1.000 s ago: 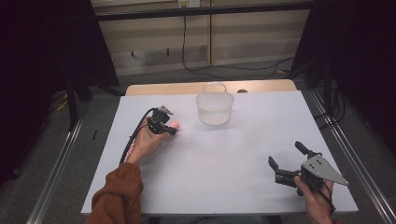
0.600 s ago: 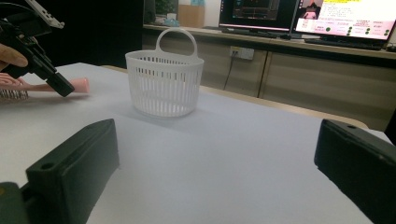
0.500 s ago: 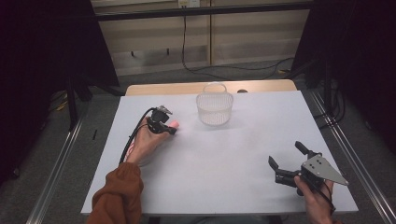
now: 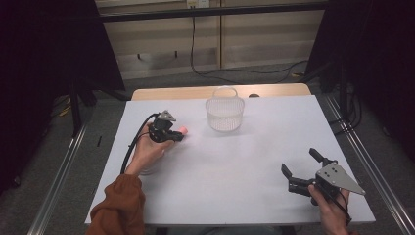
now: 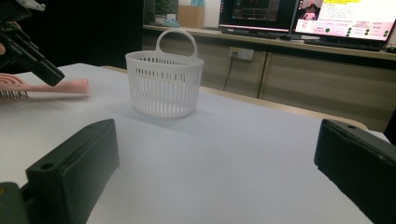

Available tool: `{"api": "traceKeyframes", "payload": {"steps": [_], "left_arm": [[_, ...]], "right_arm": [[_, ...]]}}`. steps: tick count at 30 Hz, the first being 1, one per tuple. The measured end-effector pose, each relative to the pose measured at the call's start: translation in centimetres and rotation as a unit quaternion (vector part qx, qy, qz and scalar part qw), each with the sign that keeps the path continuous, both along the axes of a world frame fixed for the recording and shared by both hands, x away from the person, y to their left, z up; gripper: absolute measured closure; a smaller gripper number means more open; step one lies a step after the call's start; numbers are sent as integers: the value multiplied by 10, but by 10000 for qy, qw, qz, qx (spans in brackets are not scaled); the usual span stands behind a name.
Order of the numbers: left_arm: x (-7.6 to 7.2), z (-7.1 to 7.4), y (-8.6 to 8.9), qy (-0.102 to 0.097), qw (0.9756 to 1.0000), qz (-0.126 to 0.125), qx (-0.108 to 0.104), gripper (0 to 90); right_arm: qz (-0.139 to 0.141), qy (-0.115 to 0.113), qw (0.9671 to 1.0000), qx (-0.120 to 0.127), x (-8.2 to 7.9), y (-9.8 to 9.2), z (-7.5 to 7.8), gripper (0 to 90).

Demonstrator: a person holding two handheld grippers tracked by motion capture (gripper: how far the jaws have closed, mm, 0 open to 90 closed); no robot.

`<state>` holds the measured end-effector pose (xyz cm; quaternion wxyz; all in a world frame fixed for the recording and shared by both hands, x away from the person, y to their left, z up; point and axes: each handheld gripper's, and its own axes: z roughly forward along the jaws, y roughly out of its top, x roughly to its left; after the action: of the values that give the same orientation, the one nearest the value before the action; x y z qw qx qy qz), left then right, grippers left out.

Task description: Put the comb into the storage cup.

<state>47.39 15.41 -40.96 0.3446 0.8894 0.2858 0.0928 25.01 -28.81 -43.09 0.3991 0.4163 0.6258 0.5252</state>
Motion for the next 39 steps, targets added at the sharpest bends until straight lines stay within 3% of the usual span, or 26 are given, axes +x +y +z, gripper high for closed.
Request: {"api": "traceKeyframes", "payload": {"steps": [4,7,10,13,16,18,23,24,25,27,28,31,36,38,39], "left_arm": [[-3,1,5,-170,9996,-7,-224,734],[-5,2,7,-236,9994,-14,-234,689],[-8,6,11,-304,9988,42,-372,623],[-11,8,12,-420,9985,92,-345,510],[-13,14,15,-568,9971,170,-482,418],[-14,17,17,-648,9961,276,-528,292],[-16,21,20,-743,9945,311,-662,163],[-15,22,22,-528,9942,275,-896,103],[-15,22,22,-528,9942,275,-896,79],[-16,23,24,-450,9936,241,-1011,72],[-17,25,25,-538,9923,288,-1079,46],[-19,28,27,-608,9919,286,-1077,37],[-25,34,33,-881,9919,312,-861,39],[-28,38,40,-882,9897,445,-1038,37],[-28,38,40,-882,9897,445,-1038,36]], "right_arm": [[-2,0,10000,0,0,0,0,0],[-11,0,10000,3,0,0,0,0],[-10,-6,10000,8,0,0,0,0],[3,-14,10000,-8,0,0,0,0],[19,0,10000,1,0,0,0,0],[14,-10,10000,2,0,0,0,0],[7,-10,10000,7,0,0,0,0],[7,-4,10000,-4,0,0,0,0],[7,-4,10000,-4,0,0,0,0],[3,-9,10000,-20,0,0,0,0],[6,-15,10000,-11,0,0,0,0],[-8,-20,10000,-7,0,0,0,0],[-40,-35,10000,-5,0,0,0,0],[-39,-24,10000,-17,0,0,0,0],[-39,-24,10000,-17,0,0,0,0]]}}
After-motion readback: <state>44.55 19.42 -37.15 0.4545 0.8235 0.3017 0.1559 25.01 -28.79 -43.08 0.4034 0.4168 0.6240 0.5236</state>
